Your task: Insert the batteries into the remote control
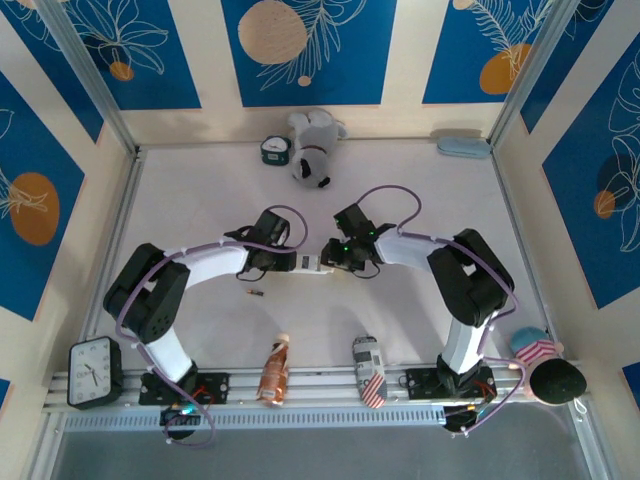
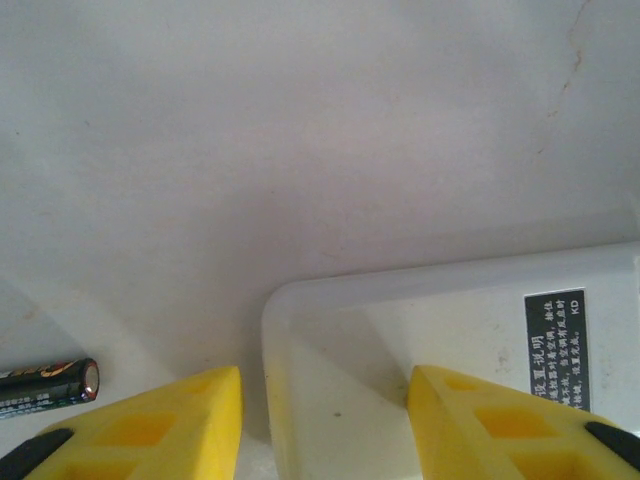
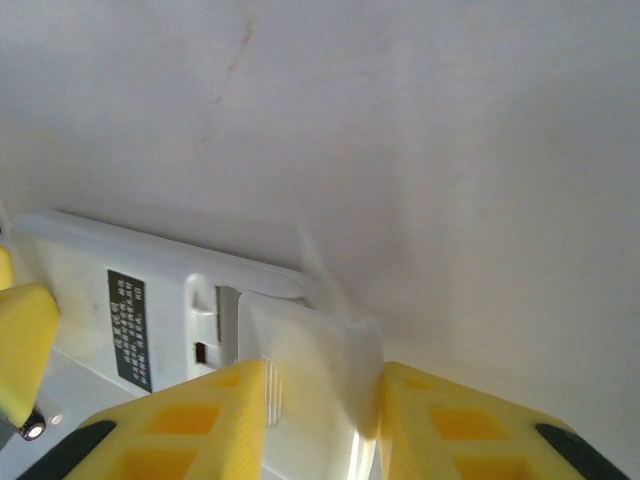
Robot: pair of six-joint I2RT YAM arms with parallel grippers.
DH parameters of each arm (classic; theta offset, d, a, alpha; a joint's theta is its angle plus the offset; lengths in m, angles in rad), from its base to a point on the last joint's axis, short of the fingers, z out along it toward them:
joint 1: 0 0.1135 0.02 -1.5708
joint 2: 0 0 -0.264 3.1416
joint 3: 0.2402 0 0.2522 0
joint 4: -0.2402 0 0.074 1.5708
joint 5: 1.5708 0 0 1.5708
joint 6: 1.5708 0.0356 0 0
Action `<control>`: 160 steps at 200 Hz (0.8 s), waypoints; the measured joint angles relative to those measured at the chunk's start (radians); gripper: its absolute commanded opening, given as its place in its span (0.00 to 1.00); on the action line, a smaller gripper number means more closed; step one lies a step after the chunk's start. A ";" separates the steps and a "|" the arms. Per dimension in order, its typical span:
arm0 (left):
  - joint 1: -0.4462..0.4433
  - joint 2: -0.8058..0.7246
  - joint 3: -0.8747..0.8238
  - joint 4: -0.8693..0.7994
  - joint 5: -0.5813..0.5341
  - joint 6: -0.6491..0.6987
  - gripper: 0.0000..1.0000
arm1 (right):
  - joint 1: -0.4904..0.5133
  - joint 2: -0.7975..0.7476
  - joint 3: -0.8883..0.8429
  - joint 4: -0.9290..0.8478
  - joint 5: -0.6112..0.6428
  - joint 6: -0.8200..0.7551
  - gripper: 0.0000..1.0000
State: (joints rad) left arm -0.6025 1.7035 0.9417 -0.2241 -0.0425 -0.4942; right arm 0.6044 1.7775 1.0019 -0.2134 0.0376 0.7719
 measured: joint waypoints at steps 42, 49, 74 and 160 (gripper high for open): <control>0.000 0.000 0.000 0.000 -0.001 0.000 0.48 | -0.035 -0.047 -0.048 -0.019 0.016 0.000 0.34; 0.000 0.000 0.000 0.000 0.000 0.000 0.48 | -0.041 -0.050 -0.057 -0.021 0.016 0.000 0.33; 0.000 0.000 0.000 0.000 0.000 0.000 0.48 | -0.061 -0.055 -0.088 -0.014 0.011 0.000 0.34; 0.000 0.000 0.002 -0.003 -0.002 0.007 0.49 | 0.000 -0.073 -0.048 -0.019 0.007 -0.038 0.59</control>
State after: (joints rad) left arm -0.6025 1.7035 0.9436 -0.2276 -0.0444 -0.4873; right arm 0.6044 1.7042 0.9539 -0.2325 0.0448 0.7338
